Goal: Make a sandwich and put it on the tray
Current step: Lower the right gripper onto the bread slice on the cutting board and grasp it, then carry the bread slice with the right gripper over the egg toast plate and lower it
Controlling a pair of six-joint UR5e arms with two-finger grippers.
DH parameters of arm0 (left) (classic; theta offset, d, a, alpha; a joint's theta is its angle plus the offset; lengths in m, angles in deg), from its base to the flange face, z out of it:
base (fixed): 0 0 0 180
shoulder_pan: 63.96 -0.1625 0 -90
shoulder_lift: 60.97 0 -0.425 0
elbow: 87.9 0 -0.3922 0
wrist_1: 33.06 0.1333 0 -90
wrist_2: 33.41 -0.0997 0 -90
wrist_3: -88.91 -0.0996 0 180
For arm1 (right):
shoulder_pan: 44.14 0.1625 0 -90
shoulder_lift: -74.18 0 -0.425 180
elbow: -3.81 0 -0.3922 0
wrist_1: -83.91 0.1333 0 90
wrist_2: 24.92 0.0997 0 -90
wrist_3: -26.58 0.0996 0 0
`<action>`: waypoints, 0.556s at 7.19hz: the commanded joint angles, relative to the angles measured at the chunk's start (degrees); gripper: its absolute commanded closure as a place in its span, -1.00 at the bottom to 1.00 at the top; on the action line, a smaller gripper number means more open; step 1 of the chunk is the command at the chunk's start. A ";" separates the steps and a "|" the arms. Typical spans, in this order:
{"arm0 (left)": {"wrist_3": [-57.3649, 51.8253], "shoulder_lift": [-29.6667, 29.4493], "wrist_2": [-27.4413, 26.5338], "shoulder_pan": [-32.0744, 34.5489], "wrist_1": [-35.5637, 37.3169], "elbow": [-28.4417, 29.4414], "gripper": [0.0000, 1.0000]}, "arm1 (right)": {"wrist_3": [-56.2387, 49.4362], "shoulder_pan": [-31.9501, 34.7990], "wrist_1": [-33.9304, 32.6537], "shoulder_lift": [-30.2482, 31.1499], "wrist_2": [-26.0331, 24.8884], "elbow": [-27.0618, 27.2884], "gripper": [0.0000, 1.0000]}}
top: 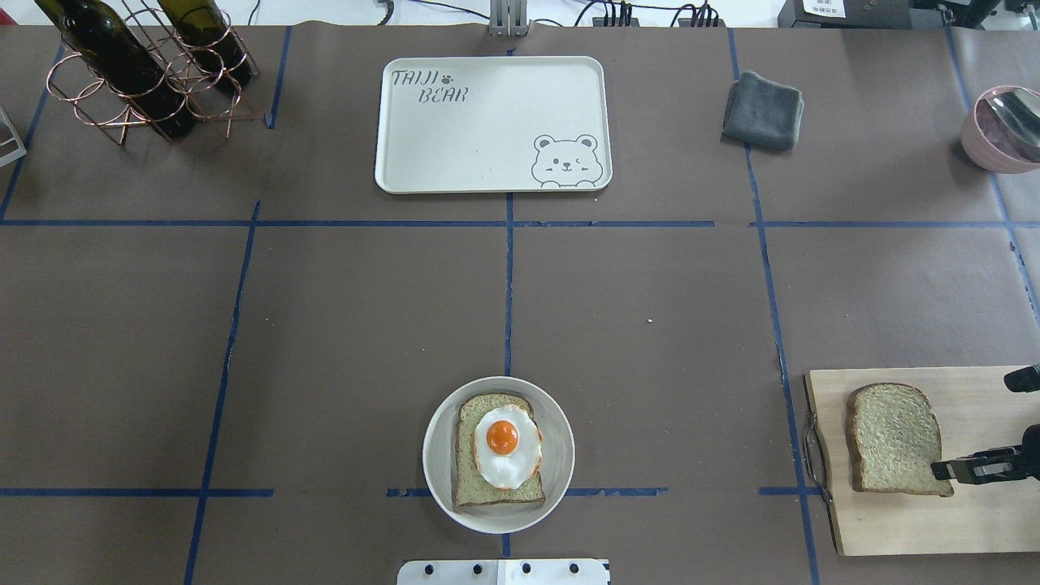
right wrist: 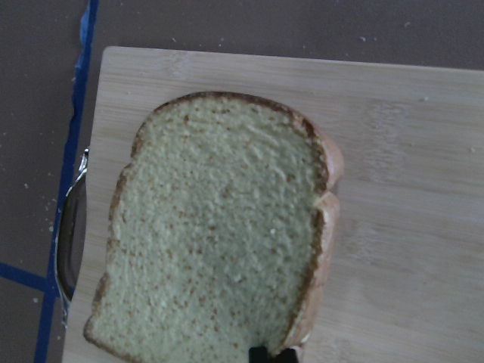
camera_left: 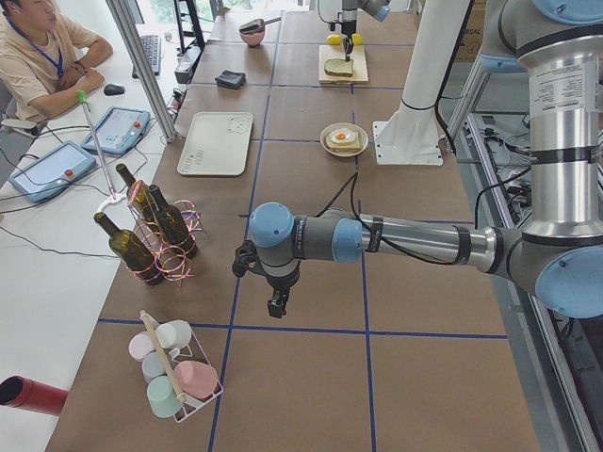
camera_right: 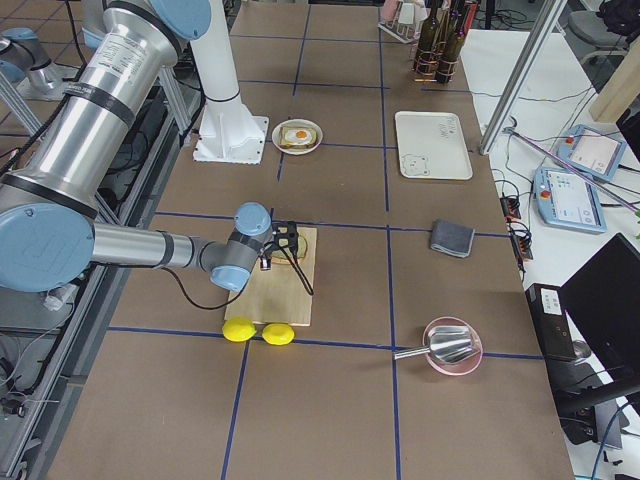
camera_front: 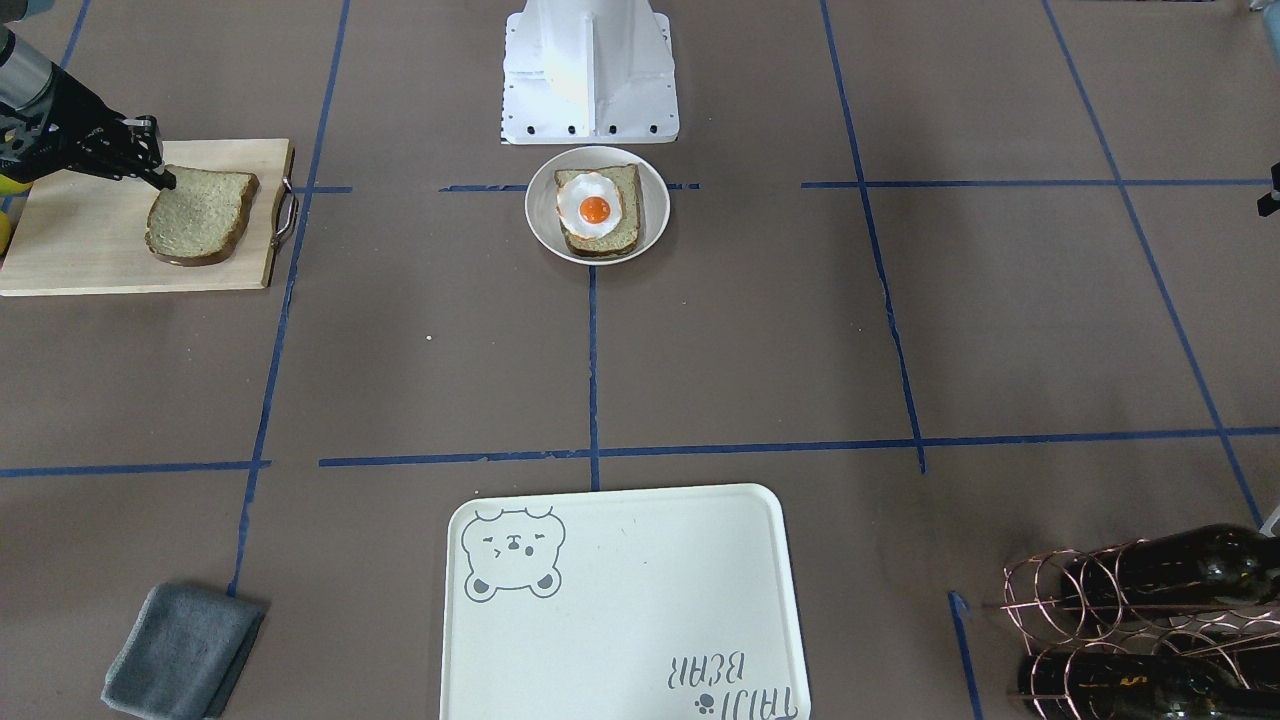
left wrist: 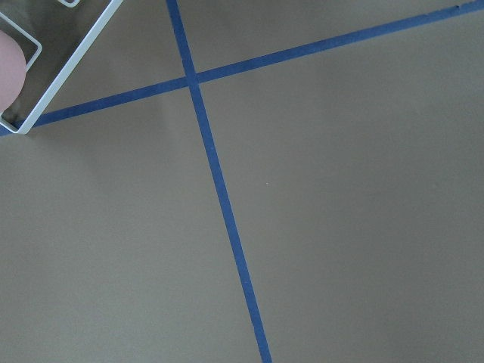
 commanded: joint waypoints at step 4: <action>0.02 0.00 0.00 -0.01 0.00 0.00 -1.00 | 0.12 11.62 3.63 -5.23 15.15 0.23 1.00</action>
